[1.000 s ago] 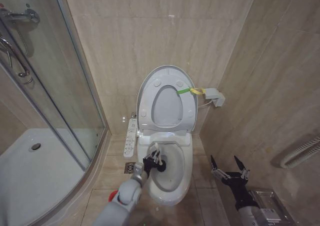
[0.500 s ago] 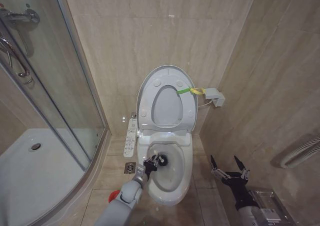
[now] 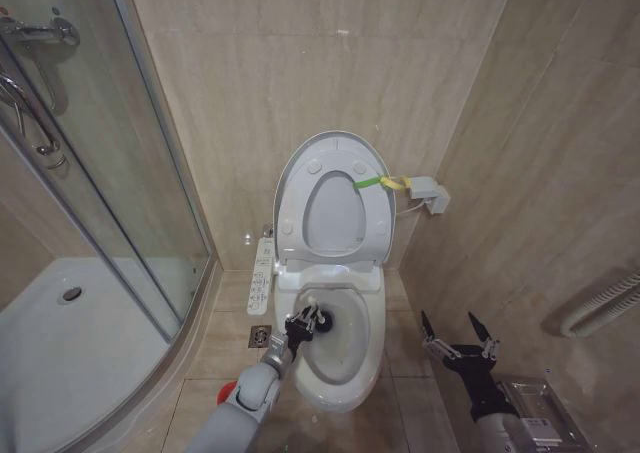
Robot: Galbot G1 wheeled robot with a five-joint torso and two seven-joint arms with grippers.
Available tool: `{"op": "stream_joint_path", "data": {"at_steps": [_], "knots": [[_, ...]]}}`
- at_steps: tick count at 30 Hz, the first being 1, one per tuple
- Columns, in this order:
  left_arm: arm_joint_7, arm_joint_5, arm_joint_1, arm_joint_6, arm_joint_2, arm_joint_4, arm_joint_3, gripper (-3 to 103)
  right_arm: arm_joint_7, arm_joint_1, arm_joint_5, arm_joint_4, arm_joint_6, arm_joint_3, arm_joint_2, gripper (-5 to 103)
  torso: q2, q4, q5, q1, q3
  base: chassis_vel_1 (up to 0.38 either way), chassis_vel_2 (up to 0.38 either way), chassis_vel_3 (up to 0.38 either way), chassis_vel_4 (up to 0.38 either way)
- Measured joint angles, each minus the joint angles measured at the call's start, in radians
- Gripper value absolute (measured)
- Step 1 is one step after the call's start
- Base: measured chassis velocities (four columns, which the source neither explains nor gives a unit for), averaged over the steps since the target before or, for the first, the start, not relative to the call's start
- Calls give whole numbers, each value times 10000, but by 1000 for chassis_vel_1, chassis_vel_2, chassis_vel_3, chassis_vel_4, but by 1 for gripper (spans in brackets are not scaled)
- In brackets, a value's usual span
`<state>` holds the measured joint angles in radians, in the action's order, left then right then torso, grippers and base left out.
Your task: Open the toilet lid, clean the toilet bowl with a toilet brush, close the toilet lid, and flush.
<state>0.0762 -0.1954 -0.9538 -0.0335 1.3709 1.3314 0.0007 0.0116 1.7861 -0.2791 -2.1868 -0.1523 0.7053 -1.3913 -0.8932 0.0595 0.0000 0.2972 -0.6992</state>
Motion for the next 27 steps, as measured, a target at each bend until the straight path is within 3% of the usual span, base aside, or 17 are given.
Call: {"op": "stream_joint_path", "data": {"at_steps": [10, 13, 27], "knots": [[58, 520, -439, -310, -10, 650, -239, 18, 0, 0, 0, 0, 0, 0, 0, 100, 0, 0, 0, 0, 0, 0, 0, 0, 0], [166, 945, -864, -505, -53, 1329, -399, 18, 0, 0, 0, 0, 1, 0, 0, 100, 0, 0, 0, 0, 1, 0, 0, 0, 0], [-40, 1064, -1686, -488, -2, 2359, -306, 18, 0, 0, 0, 0, 0, 0, 0, 100, 0, 0, 0, 0, 1, 0, 0, 0, 0]]}}
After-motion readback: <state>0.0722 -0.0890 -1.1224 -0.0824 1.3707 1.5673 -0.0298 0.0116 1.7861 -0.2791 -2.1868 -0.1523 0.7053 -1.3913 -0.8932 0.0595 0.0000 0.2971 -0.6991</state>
